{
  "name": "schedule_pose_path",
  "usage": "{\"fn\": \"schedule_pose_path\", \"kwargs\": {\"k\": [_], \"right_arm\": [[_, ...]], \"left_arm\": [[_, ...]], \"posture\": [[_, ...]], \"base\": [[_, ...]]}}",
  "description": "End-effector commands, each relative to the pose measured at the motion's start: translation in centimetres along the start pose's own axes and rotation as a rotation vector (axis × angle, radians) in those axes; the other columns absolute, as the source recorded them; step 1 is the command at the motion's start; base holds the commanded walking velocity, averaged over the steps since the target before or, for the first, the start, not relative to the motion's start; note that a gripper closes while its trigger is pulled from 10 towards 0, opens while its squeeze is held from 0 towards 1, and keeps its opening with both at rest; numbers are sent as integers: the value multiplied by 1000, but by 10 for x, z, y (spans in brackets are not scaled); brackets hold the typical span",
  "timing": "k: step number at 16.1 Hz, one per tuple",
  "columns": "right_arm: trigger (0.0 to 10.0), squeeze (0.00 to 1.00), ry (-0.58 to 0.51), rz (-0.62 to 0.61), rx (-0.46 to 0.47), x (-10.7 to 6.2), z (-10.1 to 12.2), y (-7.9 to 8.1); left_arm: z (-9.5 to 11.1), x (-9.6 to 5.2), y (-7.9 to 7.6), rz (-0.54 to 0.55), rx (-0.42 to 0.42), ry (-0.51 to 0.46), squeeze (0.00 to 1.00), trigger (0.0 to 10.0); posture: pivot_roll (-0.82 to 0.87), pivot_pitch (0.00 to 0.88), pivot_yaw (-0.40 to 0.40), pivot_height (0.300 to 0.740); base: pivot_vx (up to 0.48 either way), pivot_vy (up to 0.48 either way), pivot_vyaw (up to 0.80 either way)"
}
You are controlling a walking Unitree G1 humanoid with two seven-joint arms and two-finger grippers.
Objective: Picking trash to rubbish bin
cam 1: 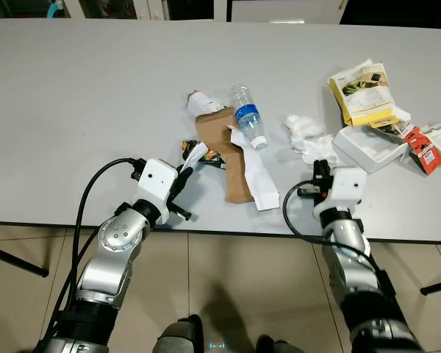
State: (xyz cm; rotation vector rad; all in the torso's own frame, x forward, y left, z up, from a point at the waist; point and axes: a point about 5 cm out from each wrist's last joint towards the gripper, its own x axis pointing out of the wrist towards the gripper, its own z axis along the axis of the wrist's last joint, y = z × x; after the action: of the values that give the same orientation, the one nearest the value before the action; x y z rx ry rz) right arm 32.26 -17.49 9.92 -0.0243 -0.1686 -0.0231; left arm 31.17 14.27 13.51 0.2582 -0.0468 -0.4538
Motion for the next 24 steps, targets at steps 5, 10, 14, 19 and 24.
{"fn": "schedule_pose_path", "kwargs": {"k": [5, 10, 14, 19, 24], "right_arm": [[0, 0, -70, -73, -107, -31, 17, 1], [10000, 812, -102, -143, -167, -36, 42, 3], [10000, 1000, -86, -242, -194, -36, 49, -16], [10000, 1000, -69, -297, -225, -36, 54, -28], [10000, 1000, -58, -296, -233, -38, 57, -31]], "left_arm": [[-2, 5, -5, -14, -4, -1, 0, 10000], [0, 10, -11, -44, -8, -9, 0, 10000], [2, 13, -13, -52, -14, -22, 0, 10000], [15, 21, -15, -36, -28, -97, 0, 10000], [20, 27, -18, -25, -43, -119, 0, 10000]], "posture": [[287, 185, 39, 740], [251, 178, 57, 740], [251, 178, 57, 740], [240, 157, 37, 740], [222, 149, 18, 740]], "base": [[0, 0, 0], [0, 0, 0], [0, 0, 0], [0, 0, 0], [0, 0, 0]]}}
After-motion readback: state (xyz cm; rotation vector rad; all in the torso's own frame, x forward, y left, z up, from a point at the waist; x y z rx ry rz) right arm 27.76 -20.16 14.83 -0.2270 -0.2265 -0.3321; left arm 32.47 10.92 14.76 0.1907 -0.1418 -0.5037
